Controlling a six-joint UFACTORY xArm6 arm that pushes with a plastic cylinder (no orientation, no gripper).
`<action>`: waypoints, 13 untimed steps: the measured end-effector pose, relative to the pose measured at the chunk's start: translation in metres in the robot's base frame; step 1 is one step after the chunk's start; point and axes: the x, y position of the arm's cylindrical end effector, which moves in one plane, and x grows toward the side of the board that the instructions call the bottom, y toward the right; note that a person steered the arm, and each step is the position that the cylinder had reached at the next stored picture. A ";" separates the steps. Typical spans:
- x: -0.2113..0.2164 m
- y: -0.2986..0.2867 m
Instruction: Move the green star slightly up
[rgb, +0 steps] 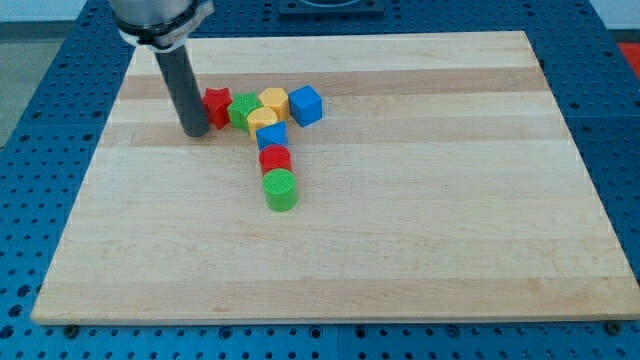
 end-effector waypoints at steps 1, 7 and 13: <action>0.029 -0.012; 0.195 -0.014; 0.204 -0.015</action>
